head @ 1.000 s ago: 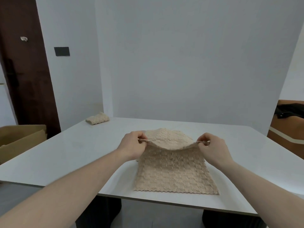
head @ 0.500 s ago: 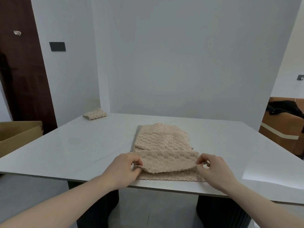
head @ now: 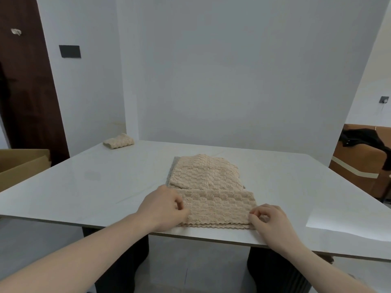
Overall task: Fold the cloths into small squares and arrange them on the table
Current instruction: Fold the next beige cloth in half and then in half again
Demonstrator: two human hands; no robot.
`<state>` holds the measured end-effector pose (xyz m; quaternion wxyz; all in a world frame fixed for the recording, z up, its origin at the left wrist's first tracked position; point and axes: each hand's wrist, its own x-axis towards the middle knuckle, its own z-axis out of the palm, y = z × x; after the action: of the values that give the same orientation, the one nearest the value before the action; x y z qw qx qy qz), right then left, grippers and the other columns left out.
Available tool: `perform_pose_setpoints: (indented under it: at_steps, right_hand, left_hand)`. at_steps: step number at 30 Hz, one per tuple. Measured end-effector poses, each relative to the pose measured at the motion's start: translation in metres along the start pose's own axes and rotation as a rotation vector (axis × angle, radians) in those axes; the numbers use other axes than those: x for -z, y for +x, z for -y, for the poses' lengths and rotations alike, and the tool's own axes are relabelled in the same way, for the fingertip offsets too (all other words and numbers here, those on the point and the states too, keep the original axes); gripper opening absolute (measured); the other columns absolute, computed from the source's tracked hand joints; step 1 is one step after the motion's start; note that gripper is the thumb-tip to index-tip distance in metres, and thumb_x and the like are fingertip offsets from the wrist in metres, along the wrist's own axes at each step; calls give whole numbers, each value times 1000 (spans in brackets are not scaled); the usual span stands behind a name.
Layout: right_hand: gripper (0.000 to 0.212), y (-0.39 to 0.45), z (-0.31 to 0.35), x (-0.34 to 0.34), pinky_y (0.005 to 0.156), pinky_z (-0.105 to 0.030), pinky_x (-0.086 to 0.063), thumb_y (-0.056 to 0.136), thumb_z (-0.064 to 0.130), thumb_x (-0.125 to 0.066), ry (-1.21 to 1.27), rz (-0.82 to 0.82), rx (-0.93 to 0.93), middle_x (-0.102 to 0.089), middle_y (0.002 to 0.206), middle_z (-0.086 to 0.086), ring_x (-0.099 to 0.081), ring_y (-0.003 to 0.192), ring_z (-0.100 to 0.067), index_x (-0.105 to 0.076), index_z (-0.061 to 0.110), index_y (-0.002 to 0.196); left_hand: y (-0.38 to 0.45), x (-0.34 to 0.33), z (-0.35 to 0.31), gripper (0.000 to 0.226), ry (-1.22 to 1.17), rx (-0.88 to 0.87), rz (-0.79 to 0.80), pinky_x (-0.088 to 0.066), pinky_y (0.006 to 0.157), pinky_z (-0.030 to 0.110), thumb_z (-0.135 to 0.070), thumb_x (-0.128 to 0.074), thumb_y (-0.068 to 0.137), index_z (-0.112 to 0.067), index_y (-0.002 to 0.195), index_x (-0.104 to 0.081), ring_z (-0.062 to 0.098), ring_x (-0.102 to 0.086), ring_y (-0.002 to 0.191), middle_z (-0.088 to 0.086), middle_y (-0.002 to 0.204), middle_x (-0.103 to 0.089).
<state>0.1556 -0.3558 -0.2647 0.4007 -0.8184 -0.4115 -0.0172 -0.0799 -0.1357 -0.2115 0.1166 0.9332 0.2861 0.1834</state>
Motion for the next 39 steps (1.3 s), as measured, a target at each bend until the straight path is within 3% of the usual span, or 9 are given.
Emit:
perform_pose_setpoints:
  at_steps: [2, 6, 8, 10, 13, 17, 24, 39]
  right_hand:
    - [21, 3, 0, 0, 89, -32, -44, 83, 30, -72, -8, -1, -16, -69, 88, 25, -52, 107, -5, -66, 29, 63]
    - [12, 12, 9, 1, 94, -32, -41, 82, 30, -72, -31, -20, -13, -64, 99, 23, -49, 112, -9, -69, 31, 71]
    - [10, 19, 16, 0, 98, -29, -39, 86, 29, -67, -52, -32, 29, -60, 113, 25, -48, 117, -8, -70, 37, 91]
    - [28, 26, 20, -3, 105, -26, -35, 91, 31, -62, -101, -9, 44, -53, 133, 22, -45, 129, -10, -65, 38, 118]
    - [58, 31, 19, -13, 121, -33, -25, 96, 41, -54, -198, 76, 11, -34, 159, 12, -30, 147, -14, -41, 32, 151]
    - [69, 28, 12, -25, 127, -43, -11, 99, 54, -36, -352, 174, -72, -15, 168, 11, -15, 155, -14, -18, 31, 161]
    - [72, 32, 11, -27, 126, -52, -3, 100, 58, -20, -493, 282, -111, -6, 171, 8, -5, 158, -20, -4, 28, 163]
    - [72, 28, 14, -25, 126, -52, -2, 101, 55, -19, -499, 305, -119, -3, 171, 7, -3, 158, -20, -1, 25, 164]
  left_hand:
    - [8, -4, -14, 28, -2, -52, -35, -50, 91, 32, -48, -53, 83, -30, 77, -73, 8, -51, 104, -18, 95, -65]
    - [25, -24, -46, 33, -9, -200, 28, -33, 114, 35, -44, -52, 93, -32, 118, -69, 12, -40, 133, -13, 135, -56]
    - [33, -38, -57, 44, 29, -222, 90, -25, 122, 42, -51, -46, 96, -36, 136, -57, 16, -29, 144, -10, 153, -41]
    - [41, -51, -64, 53, 73, -234, 130, -18, 125, 46, -57, -40, 98, -39, 148, -45, 19, -19, 151, -8, 163, -28]
    - [46, -66, -68, 62, 129, -233, 200, -6, 127, 46, -60, -32, 100, -38, 158, -25, 21, -6, 156, -6, 169, -12]
    - [47, -81, -59, 70, 179, -173, 317, 6, 127, 48, -67, -18, 99, -38, 161, -5, 19, 10, 157, -8, 171, 4]
    - [44, -81, -54, 73, 178, -165, 352, 12, 125, 45, -71, -13, 97, -39, 161, 2, 17, 17, 155, -9, 169, 11]
    - [5, -39, 28, 68, 125, -31, 377, 10, 126, 44, -71, -16, 99, -45, 159, 2, 11, 16, 155, -20, 166, 15]
